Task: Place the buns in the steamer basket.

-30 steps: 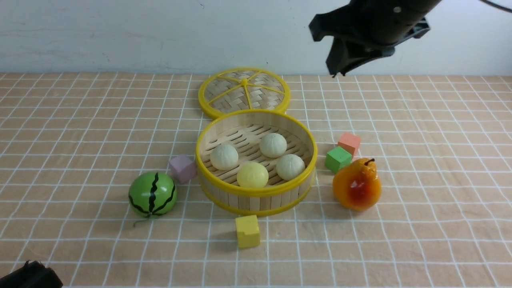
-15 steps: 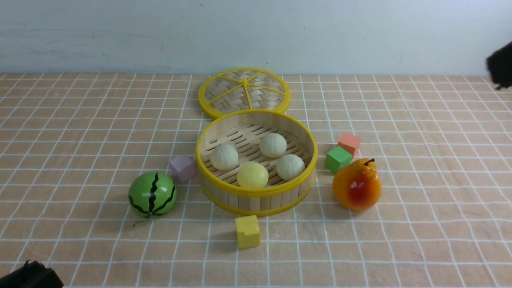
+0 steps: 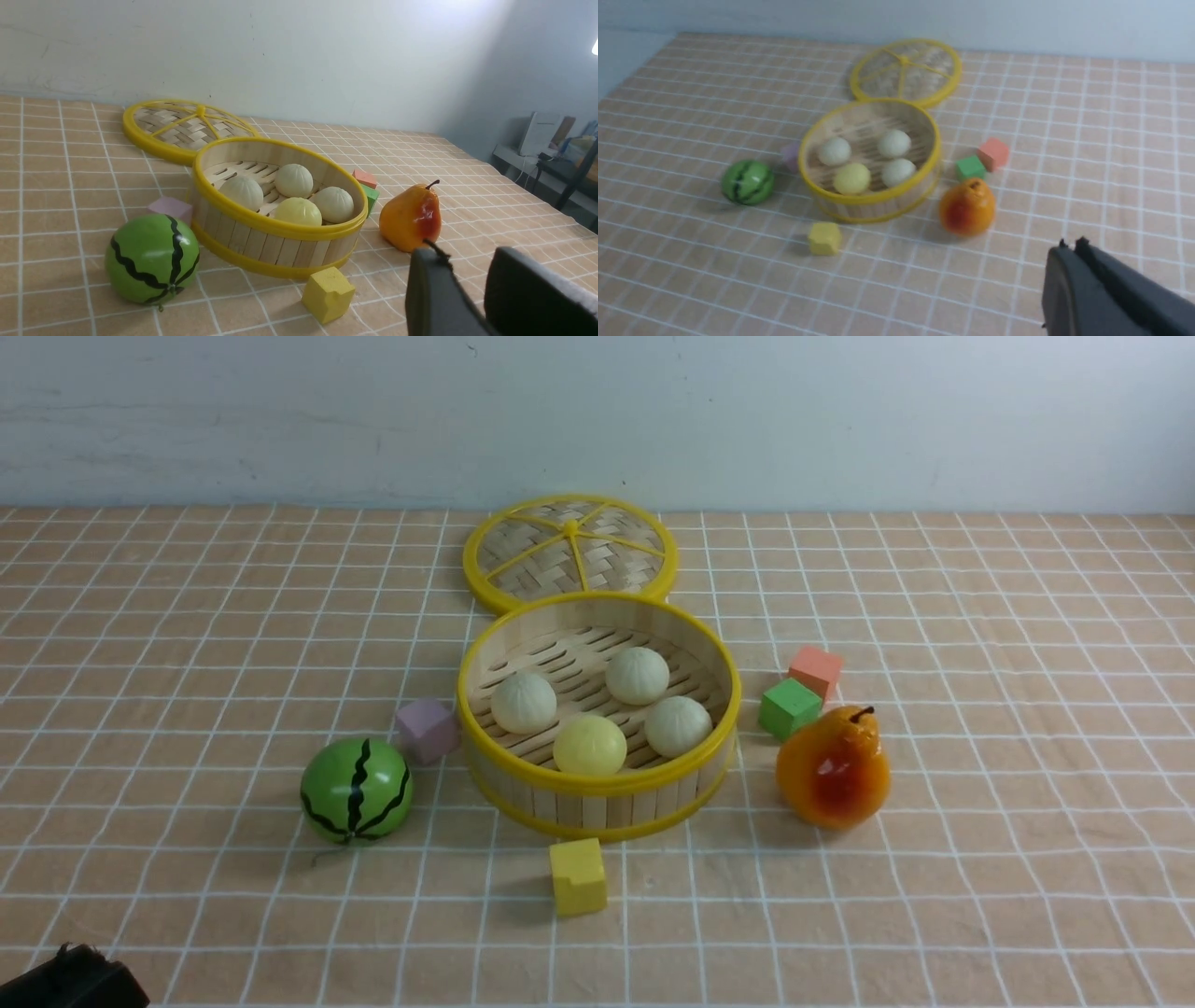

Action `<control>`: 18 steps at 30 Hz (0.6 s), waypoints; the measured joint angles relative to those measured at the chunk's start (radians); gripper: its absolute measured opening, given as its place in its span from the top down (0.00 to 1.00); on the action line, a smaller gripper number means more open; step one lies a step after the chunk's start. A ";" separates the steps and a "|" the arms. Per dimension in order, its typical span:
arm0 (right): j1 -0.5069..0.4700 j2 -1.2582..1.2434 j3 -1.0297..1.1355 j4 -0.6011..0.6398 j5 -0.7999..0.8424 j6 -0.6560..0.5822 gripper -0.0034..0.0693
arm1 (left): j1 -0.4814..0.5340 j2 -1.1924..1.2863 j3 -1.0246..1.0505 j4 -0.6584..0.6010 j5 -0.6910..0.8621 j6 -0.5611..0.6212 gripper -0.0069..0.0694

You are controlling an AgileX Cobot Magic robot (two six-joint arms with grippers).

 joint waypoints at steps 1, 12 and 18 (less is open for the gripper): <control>-0.035 -0.041 0.101 0.000 -0.051 -0.036 0.97 | 0.000 0.000 0.000 0.000 0.000 0.000 0.68; -0.206 -0.541 1.158 -0.003 -0.841 -0.082 0.97 | 0.000 0.000 0.000 0.000 0.000 0.000 0.68; -0.222 -0.646 1.342 -0.057 -0.848 0.020 0.97 | 0.000 0.000 0.000 0.000 0.000 0.000 0.68</control>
